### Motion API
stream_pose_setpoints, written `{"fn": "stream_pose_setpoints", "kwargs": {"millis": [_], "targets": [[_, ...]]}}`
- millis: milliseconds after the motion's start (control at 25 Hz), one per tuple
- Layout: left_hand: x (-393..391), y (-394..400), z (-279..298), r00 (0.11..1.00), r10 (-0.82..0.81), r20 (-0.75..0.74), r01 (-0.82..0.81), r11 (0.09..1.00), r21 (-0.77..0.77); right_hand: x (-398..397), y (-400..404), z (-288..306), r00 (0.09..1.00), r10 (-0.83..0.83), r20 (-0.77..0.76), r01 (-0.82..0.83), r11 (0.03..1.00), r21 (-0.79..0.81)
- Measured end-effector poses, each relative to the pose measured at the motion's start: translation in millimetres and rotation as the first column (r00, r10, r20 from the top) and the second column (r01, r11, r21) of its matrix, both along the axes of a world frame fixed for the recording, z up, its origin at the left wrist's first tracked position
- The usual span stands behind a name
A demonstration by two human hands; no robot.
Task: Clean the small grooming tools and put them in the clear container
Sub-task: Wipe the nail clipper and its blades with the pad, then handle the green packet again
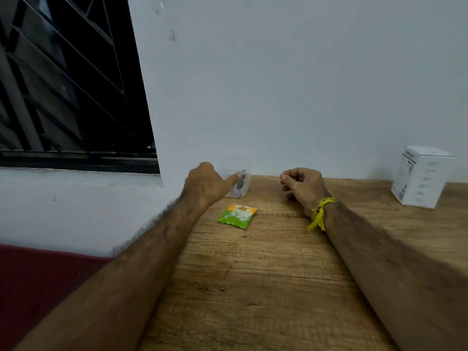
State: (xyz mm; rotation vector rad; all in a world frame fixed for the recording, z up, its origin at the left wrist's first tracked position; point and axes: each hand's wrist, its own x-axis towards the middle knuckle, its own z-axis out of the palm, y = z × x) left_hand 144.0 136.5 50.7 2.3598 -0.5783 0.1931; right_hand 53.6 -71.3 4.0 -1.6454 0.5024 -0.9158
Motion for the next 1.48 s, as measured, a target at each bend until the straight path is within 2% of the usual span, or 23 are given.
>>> {"fn": "stream_pose_setpoints", "kwargs": {"millis": [80, 160, 200, 400, 520, 600, 680, 800, 960, 1240, 1480], "targets": [[-17.2, -0.3, -7.7, 0.985, -0.119, -0.122, 0.144, 0.964, 0.223, -4.2, 1.7, 0.7, 1.000, -0.010, 0.008, 0.010, 1.000, 0.000], [-29.7, -3.9, -14.3, 0.979, -0.185, -0.084, 0.203, 0.893, 0.401, -8.0, 2.5, 0.6, 1.000, 0.005, 0.015, -0.005, 1.000, 0.020], [-34.6, -6.4, -13.9, 0.978, -0.201, -0.058, 0.206, 0.881, 0.425, -10.2, 2.8, 0.5, 1.000, 0.016, 0.019, -0.016, 0.999, 0.030], [-45.9, -16.0, -13.6, 0.976, -0.209, -0.068, 0.219, 0.933, 0.286, -11.4, 3.3, -1.5, 0.999, 0.040, 0.016, -0.040, 0.998, 0.051], [-46.5, -16.1, -30.0, 0.942, -0.335, -0.023, 0.336, 0.941, 0.046, -23.5, 8.8, -3.4, 0.995, 0.096, -0.039, -0.095, 0.995, 0.017], [-46.2, -18.9, -36.7, 0.911, -0.411, -0.014, 0.400, 0.895, -0.198, -37.1, 14.7, -4.6, 0.988, 0.150, -0.034, -0.148, 0.987, 0.059], [-50.7, -27.7, -41.9, 0.878, -0.479, -0.003, 0.436, 0.802, -0.408, -47.0, 17.5, -4.6, 0.986, 0.166, 0.025, -0.168, 0.980, 0.105], [-58.7, -39.7, -44.7, 0.841, -0.540, -0.005, 0.441, 0.693, -0.570, -50.8, 21.7, -1.1, 0.985, 0.158, 0.075, -0.169, 0.970, 0.176], [-59.3, -38.2, -45.0, 0.826, -0.562, -0.049, 0.424, 0.675, -0.604, -49.2, 26.2, 2.5, 0.970, 0.199, 0.139, -0.231, 0.931, 0.282], [-55.6, -37.7, -45.2, 0.866, -0.499, -0.026, 0.399, 0.722, -0.565, -48.3, 31.9, 1.8, 0.985, 0.149, 0.086, -0.157, 0.983, 0.096], [-56.9, -36.3, -44.9, 0.855, -0.517, 0.046, 0.478, 0.750, -0.457, -49.1, 33.7, 1.6, 0.969, 0.215, 0.123, -0.232, 0.962, 0.147]]}}
